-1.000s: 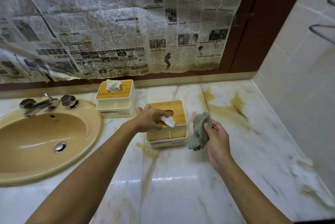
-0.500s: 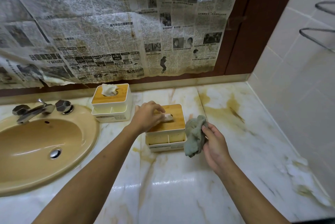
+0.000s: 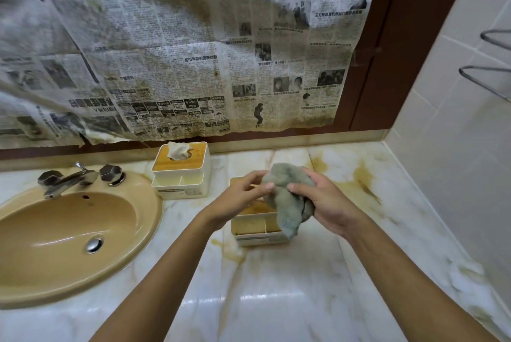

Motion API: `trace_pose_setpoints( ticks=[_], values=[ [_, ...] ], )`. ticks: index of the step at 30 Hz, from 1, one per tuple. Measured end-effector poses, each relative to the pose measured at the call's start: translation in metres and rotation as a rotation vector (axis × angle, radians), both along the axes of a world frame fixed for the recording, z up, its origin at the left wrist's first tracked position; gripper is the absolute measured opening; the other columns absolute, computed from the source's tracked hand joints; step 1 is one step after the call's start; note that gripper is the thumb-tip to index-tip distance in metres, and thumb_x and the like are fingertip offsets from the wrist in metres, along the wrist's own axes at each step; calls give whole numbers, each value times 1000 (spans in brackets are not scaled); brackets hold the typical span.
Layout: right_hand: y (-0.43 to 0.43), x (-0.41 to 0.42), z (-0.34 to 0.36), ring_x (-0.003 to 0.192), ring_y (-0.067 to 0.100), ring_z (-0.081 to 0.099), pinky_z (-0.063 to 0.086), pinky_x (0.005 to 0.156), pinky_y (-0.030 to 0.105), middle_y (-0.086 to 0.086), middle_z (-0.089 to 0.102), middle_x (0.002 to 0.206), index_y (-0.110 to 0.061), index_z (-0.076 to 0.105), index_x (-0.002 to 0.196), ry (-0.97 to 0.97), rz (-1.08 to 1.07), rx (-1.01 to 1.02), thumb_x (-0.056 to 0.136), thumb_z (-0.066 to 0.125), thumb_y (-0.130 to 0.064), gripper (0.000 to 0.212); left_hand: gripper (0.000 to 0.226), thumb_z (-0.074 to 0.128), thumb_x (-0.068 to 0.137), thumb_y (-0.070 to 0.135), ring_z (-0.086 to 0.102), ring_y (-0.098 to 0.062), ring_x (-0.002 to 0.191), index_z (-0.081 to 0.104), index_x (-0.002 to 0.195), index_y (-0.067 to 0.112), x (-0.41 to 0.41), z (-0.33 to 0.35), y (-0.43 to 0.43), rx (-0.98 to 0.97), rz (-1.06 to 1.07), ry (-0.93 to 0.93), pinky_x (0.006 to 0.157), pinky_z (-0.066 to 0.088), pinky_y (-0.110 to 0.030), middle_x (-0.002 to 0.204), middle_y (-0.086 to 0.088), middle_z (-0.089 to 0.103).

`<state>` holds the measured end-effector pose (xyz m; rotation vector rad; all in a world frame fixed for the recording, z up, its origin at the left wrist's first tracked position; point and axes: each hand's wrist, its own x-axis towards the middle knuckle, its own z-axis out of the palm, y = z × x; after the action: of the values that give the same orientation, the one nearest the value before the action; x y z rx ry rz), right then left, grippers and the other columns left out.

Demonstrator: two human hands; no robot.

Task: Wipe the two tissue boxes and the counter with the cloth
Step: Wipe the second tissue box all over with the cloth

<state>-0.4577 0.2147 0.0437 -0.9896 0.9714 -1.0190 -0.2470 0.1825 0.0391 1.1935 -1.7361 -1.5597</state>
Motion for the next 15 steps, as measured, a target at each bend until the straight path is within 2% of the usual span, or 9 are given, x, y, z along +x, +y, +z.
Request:
trace_pose_setpoints(
  ticks=[3, 5, 7, 9, 12, 14, 15],
  values=[
    [-11, -3, 29, 114, 22, 65, 53, 94, 30, 12, 69, 121, -12, 65, 124, 206, 238, -189, 96, 59, -6, 29, 41, 67, 89, 37, 60, -14, 118, 60, 127, 20, 7, 10, -1, -50, -27, 137, 95, 51, -28, 126, 0, 65],
    [-17, -2, 48, 114, 10, 63, 52, 95, 26, -6, 70, 119, -26, 69, 122, 457, 284, -320, 95, 63, -13, 31, 28, 70, 87, 33, 62, -14, 102, 65, 107, 14, 12, 18, -3, -121, 7, 131, 88, 48, -31, 105, 0, 68],
    [-23, -3, 58, 106, 6, 64, 53, 92, 28, -13, 71, 111, -32, 72, 113, 632, 167, -411, 91, 69, -17, 27, 18, 71, 85, 30, 58, -11, 88, 62, 92, 15, 17, 24, -6, -162, 71, 155, 79, 46, -29, 89, 2, 62],
    [-27, -3, 60, 96, 9, 68, 55, 84, 29, -9, 74, 99, -28, 74, 102, 596, 11, -419, 87, 75, -20, 17, 18, 71, 86, 31, 56, -12, 84, 59, 88, 17, 22, 29, -7, -176, 120, 189, 76, 46, -31, 84, 2, 59],
    [-27, 9, 48, 88, 15, 70, 53, 73, 25, -4, 75, 88, -20, 72, 93, 420, -87, -306, 89, 73, -24, 6, 22, 70, 85, 39, 54, -16, 83, 56, 82, 23, 23, 34, -7, -160, 151, 227, 77, 46, -38, 82, 2, 56],
    [-22, 18, 35, 89, 19, 66, 55, 74, 33, -1, 71, 86, -17, 68, 91, 329, -100, -240, 94, 67, -23, 7, 24, 70, 83, 44, 53, -15, 78, 54, 76, 27, 22, 37, -6, -180, 182, 214, 73, 45, -35, 78, 4, 55],
    [-20, 22, 31, 90, 20, 64, 56, 78, 41, 1, 70, 87, -16, 67, 92, 318, -98, -238, 95, 65, -24, 8, 24, 70, 82, 46, 53, -10, 75, 55, 72, 30, 23, 39, -5, -206, 200, 197, 69, 45, -27, 74, 9, 55]
  ],
)
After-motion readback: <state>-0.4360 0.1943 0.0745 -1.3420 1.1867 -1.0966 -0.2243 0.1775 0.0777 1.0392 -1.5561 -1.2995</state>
